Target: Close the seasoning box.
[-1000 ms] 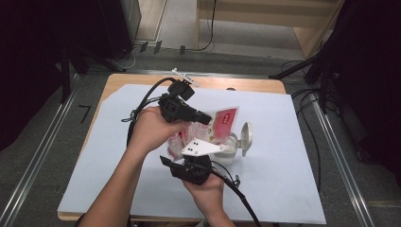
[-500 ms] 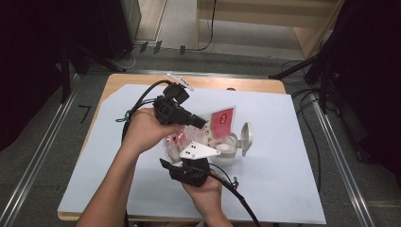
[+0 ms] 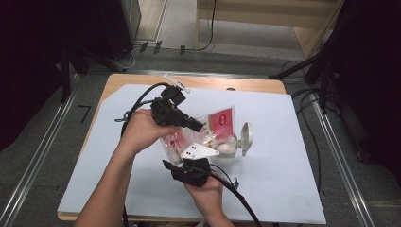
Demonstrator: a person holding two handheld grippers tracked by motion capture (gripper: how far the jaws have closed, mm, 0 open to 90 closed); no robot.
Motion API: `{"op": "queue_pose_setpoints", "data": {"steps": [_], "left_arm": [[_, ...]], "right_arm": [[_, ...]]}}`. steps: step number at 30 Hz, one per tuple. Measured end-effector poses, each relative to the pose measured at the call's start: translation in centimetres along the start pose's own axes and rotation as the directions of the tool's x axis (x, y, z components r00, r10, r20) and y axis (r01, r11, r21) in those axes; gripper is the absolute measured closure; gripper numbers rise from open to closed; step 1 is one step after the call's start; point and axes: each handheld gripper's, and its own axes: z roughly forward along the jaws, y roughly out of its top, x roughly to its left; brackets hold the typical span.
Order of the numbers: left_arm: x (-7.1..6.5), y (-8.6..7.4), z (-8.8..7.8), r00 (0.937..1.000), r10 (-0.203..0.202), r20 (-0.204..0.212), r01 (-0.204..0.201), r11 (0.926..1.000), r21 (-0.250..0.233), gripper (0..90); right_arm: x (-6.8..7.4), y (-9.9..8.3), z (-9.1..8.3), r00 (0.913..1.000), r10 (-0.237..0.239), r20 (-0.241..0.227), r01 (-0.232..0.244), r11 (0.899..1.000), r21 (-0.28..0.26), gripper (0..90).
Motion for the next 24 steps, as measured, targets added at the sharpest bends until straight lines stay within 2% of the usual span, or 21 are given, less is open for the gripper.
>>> {"op": "queue_pose_setpoints", "data": {"steps": [4,7,8,15,19,24], "left_arm": [[0.1,-0.1,0.1,1.0000,0.002,-0.004,-0.002,1.0000,-0.003,85.7],[0.5,-0.2,0.1,1.0000,-0.002,0.001,0.002,0.9998,-0.020,85.2],[0.6,-0.3,0.2,0.9999,-0.012,0.010,0.012,0.9998,-0.019,85.2],[1.0,-0.4,0.4,0.9999,-0.015,0.008,0.015,0.9999,-0.005,85.2],[1.1,-0.5,0.7,0.9998,-0.017,0.012,0.017,0.9999,0.002,85.0],[1.2,-0.5,1.0,0.9998,-0.016,0.010,0.016,0.9998,0.012,85.0]], "right_arm": [[-0.1,-0.1,0.1,0.9999,-0.015,0.008,0.014,1.000,0.006,59.6],[-0.2,-0.2,0.1,1.0000,-0.002,0.001,0.002,1.000,0.009,59.4],[-0.3,-0.2,0.1,1.0000,0.005,-0.006,-0.005,1.000,0.009,59.3],[-0.7,-0.6,0.2,1.0000,0.002,-0.007,-0.002,1.000,0.022,59.1],[-1.0,-0.9,0.2,0.9997,0.021,-0.009,-0.021,0.999,0.029,58.6],[-1.5,-1.4,0.1,0.9998,0.015,0.010,-0.016,0.999,0.035,58.5]]}}
